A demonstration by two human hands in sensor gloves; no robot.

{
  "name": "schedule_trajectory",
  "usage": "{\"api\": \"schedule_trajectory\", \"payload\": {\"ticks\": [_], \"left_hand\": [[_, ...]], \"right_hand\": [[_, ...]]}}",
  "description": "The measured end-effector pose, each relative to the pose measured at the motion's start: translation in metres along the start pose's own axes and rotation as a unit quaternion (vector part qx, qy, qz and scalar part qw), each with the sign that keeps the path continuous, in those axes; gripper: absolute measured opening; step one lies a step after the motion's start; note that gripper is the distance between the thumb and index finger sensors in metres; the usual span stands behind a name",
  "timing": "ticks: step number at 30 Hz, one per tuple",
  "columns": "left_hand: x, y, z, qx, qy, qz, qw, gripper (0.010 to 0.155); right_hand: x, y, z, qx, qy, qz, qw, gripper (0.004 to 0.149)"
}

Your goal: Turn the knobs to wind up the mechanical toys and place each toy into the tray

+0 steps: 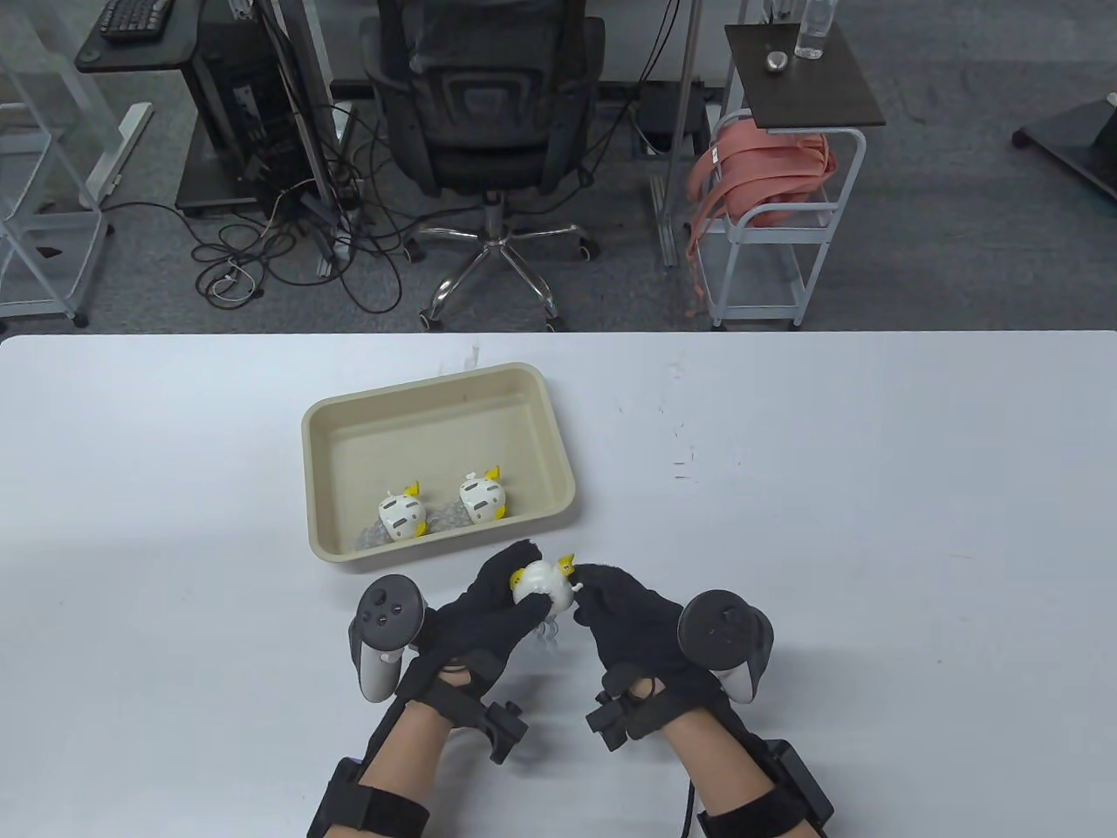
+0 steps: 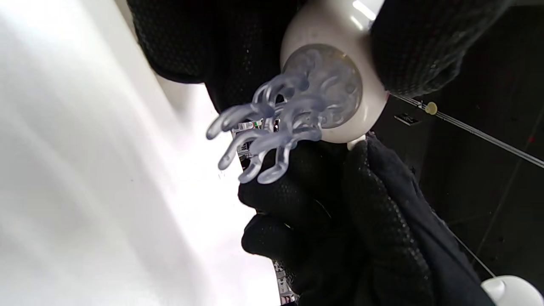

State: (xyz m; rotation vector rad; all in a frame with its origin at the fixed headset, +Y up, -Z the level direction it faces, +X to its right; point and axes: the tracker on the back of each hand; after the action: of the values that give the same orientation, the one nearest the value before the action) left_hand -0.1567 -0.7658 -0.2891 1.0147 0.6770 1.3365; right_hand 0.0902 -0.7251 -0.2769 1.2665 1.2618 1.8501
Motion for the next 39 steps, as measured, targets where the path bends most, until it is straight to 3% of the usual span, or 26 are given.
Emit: {"api": "schedule_trajectory", "payload": {"ticks": [10,16,21,24,28,32,39], "left_hand": [[-0.004,0.001,0.0,0.009,0.007,-0.022,1.0,0.075],[-0.008,0.0,-0.001,0.002,0.047,-0.033,0.998,0.075],[-0.013,-0.002,-0.001,-0.027,0.068,-0.035,0.997,0.075],[-0.01,-0.003,0.001,-0.037,0.047,-0.019,0.998,0.074],[-0.003,-0.002,0.003,-0.033,-0.018,0.002,0.999,0.072],[0.004,-0.002,0.004,-0.036,-0.044,0.019,0.998,0.071],[0.01,-0.001,0.003,-0.04,-0.059,0.046,0.996,0.07]], "right_hand": [[0.01,0.004,-0.002,0.004,0.079,0.058,0.995,0.048],[0.022,0.007,-0.008,0.001,0.176,0.137,0.975,0.047],[0.024,0.007,-0.008,-0.003,0.208,0.159,0.965,0.045],[0.019,0.003,-0.004,-0.002,0.179,0.12,0.977,0.045],[0.004,-0.001,0.0,0.015,0.075,-0.003,0.997,0.045],[-0.009,-0.002,0.002,0.027,-0.016,-0.097,0.995,0.044],[-0.022,-0.001,0.0,0.045,-0.102,-0.165,0.98,0.045]]}}
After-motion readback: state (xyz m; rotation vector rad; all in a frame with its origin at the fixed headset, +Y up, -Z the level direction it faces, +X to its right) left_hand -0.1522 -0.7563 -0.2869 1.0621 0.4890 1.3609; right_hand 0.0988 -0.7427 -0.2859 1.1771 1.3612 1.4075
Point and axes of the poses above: the tracker on the back of each hand, its own x axis roughly to the thumb side, its own y axis roughly from the fingertips to the wrist, z = x × y, and after that the axes turned 9 degrees about -x, right-handed
